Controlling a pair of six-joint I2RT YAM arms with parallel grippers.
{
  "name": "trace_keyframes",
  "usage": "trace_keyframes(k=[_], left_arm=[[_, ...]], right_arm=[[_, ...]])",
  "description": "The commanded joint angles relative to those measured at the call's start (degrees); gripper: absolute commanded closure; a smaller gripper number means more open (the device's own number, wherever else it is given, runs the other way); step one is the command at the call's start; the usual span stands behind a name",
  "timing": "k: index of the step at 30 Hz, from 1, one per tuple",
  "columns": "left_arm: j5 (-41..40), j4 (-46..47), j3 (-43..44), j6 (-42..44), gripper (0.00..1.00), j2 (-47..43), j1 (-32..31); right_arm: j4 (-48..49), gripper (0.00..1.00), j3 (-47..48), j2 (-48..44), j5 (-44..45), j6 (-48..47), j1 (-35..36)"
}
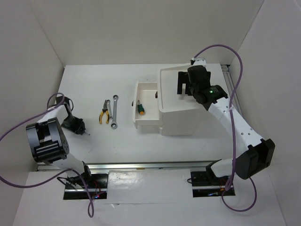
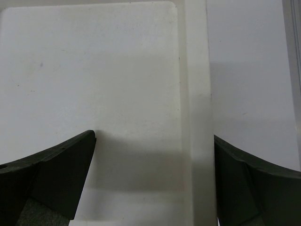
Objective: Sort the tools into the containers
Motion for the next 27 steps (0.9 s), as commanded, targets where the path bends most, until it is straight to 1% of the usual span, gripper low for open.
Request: trace_keyframes(k=[1,3,4,5,6,7,8,9,10,11,12,13,14,16,17,18,21,23,24,25,27], left_arm=[[15.19,8.45,2.3,7.51,1.0,-9.78,-3.99],[21.65,12.87,3.0,8.84,1.0,-14.11,-5.75],[27.6,15.16,4.74,9.45,1.0,-15.87,-8.28],[29.75,17.18,5.71,9.46,1.0,-18.67,-9.87],[30.99,19.55,7.29,9.46,1.0,-19.66,-11.54],[29.95,19.57,10.44,9.46,1.0,-20.45,-13.39],[28.81,20.79,11.86,9.46,1.0,-21.24,-17.76],[28.8,22.55,13.18,8.76,0.98,-21.77,-19.54],[29.41,24.3,14.24,8.76,0.98,-21.78,-21.12],[31.68,26.06,15.99,8.23,0.98,-21.26,-24.18],[31.7,27.3,16.88,7.71,0.97,-20.73,-26.04],[31.7,30.18,17.67,7.7,0.97,-19.42,-27.89],[30.4,31.25,19.16,7.7,0.95,-18.62,-31.56],[29.5,32.22,20.92,7.7,0.94,-16.52,-34.57],[28.72,32.75,22.76,7.7,0.94,-13.89,-35.89],[28.71,32.76,23.56,8.22,0.94,-12.48,-38.43],[25.29,34.33,24.88,8.75,0.91,-8.25,-43.53],[22.92,34.34,25.5,8.76,0.87,-5.45,-46.0],[22.22,34.34,25.5,8.76,0.82,-4.73,-46.53],[21.34,33.64,25.5,7.97,0.75,-4.03,-46.54],[20.8,34.51,23.58,7.97,0.56,-3.41,-47.42]], right_arm=[[-8.28,0.0,-2.58,0.45,-6.12,-0.58,2.47],[-8.28,0.0,-2.58,0.45,-6.11,-0.58,2.47],[-8.28,0.0,-2.58,0.45,-5.59,-0.58,2.47],[-8.28,0.0,-2.58,0.45,-5.59,-0.58,2.47],[-8.28,0.0,-2.58,0.45,-5.59,-0.58,2.47],[-8.28,0.0,-2.58,-0.16,-4.98,-0.58,2.47],[-8.28,0.0,-2.58,-0.69,-4.97,-0.58,2.47],[-8.28,0.0,-2.58,-0.7,-4.45,-0.58,2.47],[-8.28,0.0,-2.58,-0.7,-4.44,-0.58,2.47],[-8.28,0.0,-2.58,-0.7,-4.44,-0.58,2.47],[-8.28,0.0,-2.58,-0.7,-4.44,-0.58,2.47],[-8.28,0.0,-2.58,-0.7,-4.44,-0.58,2.47],[-8.28,0.0,-3.11,-0.7,-4.44,-0.58,2.47],[-8.28,0.0,-3.11,-0.7,-4.44,-0.58,2.47],[-8.28,0.0,-3.11,-0.17,-3.92,-0.58,2.47],[-8.28,0.0,-3.11,-0.17,-3.92,-0.58,2.47],[-8.28,0.0,-2.59,0.35,-3.92,-0.58,2.47],[-8.28,0.0,-2.58,0.88,-3.92,-0.58,2.47],[-8.28,0.0,-2.58,0.89,-3.92,-0.58,2.47],[-8.28,0.0,-2.58,0.89,-3.92,-0.58,2.47],[-8.28,0.0,-2.58,0.89,-3.92,-0.58,2.47]])
